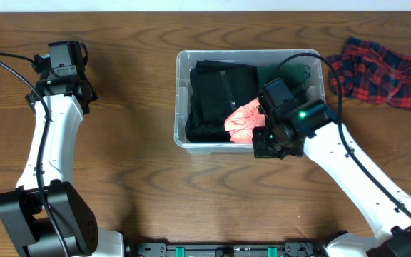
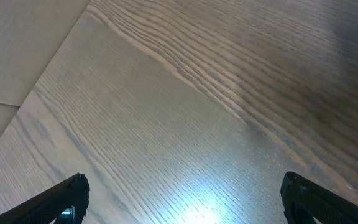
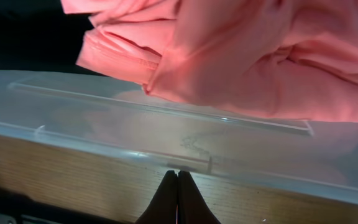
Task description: Pack container
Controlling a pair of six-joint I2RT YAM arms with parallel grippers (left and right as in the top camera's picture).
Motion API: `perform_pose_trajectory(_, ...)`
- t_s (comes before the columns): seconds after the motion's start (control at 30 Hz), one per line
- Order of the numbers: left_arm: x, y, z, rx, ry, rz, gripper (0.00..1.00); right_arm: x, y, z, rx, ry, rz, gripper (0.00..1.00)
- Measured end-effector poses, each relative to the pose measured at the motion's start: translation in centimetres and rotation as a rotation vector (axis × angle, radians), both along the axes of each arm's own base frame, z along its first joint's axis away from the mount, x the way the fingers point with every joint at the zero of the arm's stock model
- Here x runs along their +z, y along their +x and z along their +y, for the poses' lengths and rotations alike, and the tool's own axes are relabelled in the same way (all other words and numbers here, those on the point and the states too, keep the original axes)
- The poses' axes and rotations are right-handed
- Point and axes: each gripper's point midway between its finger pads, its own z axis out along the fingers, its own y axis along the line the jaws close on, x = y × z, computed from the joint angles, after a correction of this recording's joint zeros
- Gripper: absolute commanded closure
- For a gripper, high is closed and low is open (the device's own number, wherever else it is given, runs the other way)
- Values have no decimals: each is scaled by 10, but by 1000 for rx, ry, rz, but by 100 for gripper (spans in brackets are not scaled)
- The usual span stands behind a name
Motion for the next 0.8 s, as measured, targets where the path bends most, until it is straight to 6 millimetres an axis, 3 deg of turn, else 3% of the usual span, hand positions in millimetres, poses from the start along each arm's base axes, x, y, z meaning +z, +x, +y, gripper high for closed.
perform_pose_trajectory(0.17, 0, 0, 0, 0, 0, 0, 2, -8, -2, 0, 1, -8, 18, 99)
perform_pose_trajectory(0.8, 0, 0, 0, 0, 0, 0, 2, -7, 10, 1, -4, -12, -35, 99)
